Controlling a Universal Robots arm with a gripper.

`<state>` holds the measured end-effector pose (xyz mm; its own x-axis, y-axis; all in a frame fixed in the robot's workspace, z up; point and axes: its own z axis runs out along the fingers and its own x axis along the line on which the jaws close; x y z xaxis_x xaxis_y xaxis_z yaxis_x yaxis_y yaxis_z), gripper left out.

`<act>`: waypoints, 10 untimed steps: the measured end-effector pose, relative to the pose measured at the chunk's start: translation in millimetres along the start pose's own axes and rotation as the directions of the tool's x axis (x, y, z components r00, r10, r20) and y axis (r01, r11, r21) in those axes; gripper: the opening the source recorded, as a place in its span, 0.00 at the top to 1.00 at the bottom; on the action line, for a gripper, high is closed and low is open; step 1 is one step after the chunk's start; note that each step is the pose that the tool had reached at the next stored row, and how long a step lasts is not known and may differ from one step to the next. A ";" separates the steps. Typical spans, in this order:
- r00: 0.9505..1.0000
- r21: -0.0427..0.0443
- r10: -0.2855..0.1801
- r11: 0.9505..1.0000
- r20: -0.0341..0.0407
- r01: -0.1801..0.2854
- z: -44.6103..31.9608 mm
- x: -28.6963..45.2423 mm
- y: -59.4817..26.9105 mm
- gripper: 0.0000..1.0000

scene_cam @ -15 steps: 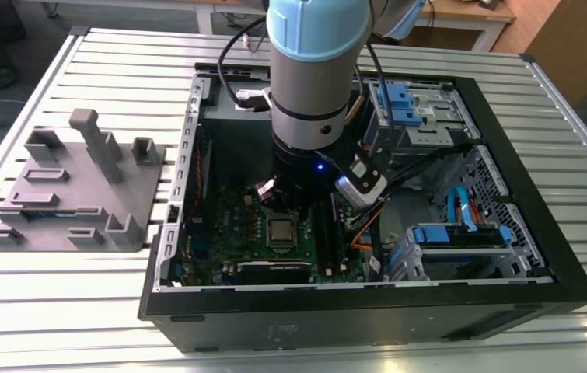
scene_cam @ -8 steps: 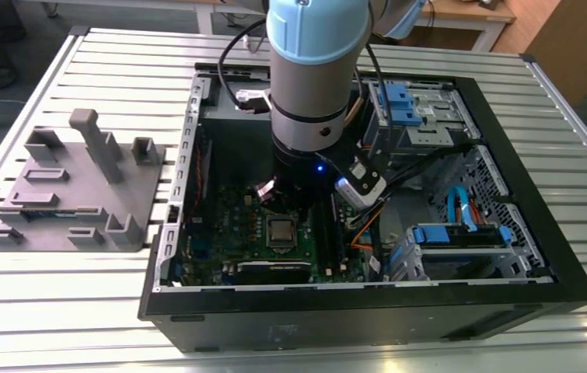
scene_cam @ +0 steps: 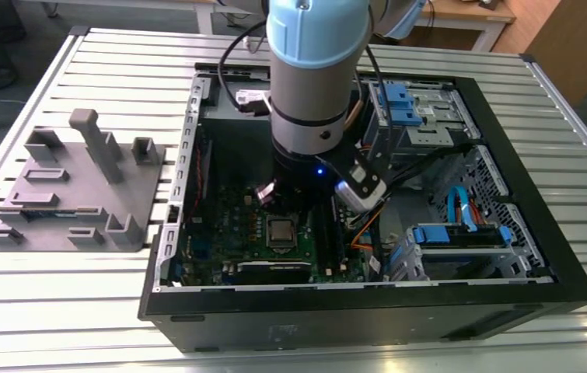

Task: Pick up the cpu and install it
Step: 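Install the first cpu locking lever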

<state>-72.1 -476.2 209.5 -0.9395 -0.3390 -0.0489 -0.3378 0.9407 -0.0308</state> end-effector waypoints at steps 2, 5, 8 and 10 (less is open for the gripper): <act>1.000 0.000 0.000 1.000 0.000 0.000 0.4 0.4 -1.2 0.89; 1.000 0.000 0.000 1.000 0.000 0.000 0.7 0.2 -3.3 0.89; 1.000 0.000 0.000 1.000 0.000 0.000 0.8 -0.6 -4.1 0.89; 1.000 0.000 0.000 1.000 0.000 0.000 0.9 -1.2 -4.4 0.89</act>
<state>-69.5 -479.9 208.8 -0.9395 -0.3390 -0.0489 -0.3378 0.9407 -0.0308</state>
